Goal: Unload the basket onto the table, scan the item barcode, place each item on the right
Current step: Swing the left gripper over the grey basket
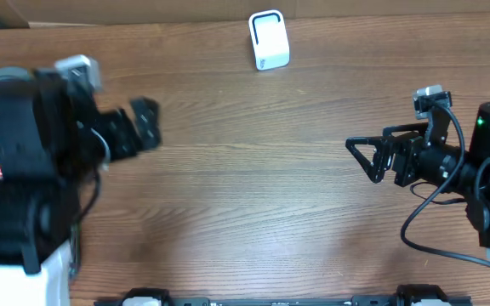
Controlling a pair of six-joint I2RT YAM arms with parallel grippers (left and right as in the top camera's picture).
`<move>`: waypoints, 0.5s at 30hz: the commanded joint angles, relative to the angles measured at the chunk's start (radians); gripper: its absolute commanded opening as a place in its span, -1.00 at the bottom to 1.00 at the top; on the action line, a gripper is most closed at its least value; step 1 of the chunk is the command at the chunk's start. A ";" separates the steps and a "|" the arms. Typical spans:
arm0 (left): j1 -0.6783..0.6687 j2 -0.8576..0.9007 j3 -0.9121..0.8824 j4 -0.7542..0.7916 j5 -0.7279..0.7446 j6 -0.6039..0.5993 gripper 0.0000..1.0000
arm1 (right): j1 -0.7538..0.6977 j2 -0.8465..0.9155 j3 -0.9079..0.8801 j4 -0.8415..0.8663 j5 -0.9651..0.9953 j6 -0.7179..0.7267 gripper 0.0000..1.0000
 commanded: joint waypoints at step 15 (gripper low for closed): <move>0.863 0.180 0.115 -0.139 -0.097 -0.312 0.92 | 0.003 0.074 0.026 -0.127 0.111 0.000 1.00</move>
